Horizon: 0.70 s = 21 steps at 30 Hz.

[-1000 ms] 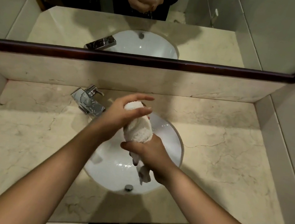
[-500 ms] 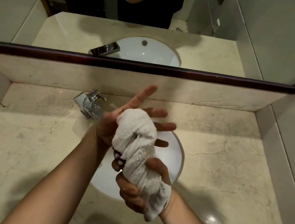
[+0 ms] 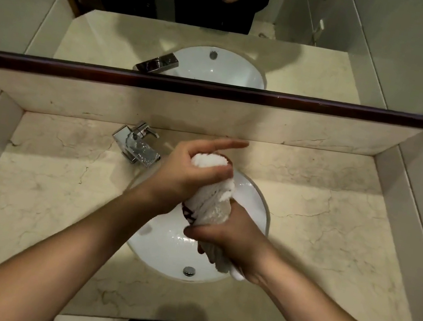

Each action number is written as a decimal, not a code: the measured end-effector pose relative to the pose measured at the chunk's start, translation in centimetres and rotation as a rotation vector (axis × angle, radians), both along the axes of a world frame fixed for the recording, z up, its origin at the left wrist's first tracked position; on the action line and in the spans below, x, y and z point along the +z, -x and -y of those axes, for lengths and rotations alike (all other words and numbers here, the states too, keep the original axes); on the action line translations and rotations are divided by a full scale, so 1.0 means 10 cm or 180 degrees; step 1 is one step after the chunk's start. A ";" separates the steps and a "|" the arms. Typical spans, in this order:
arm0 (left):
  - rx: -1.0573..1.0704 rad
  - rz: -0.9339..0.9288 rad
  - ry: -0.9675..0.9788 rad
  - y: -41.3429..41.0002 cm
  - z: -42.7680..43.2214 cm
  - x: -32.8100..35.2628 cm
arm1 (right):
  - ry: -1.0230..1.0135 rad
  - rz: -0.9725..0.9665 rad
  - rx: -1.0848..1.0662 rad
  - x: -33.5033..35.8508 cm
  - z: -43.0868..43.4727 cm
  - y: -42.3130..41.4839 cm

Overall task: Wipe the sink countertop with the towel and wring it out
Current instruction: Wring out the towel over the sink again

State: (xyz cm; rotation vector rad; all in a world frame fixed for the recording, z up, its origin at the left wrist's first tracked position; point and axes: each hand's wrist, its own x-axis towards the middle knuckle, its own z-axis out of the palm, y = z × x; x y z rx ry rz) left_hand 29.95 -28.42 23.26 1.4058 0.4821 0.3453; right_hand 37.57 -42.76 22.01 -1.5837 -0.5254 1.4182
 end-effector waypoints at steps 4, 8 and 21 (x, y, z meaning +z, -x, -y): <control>0.0595 -0.0394 -0.0490 -0.14 0.13 -0.34 | 0.0262 0.0436 -0.0476 -0.33 -0.07 0.11; 0.1143 -0.0675 -0.0703 -0.23 0.18 -0.74 | 0.0493 0.0811 -0.0621 -0.67 -0.13 0.12; 0.0105 -0.0368 0.1149 -0.03 -0.13 -0.52 | 0.0518 0.0281 0.0038 -0.50 -0.13 -0.02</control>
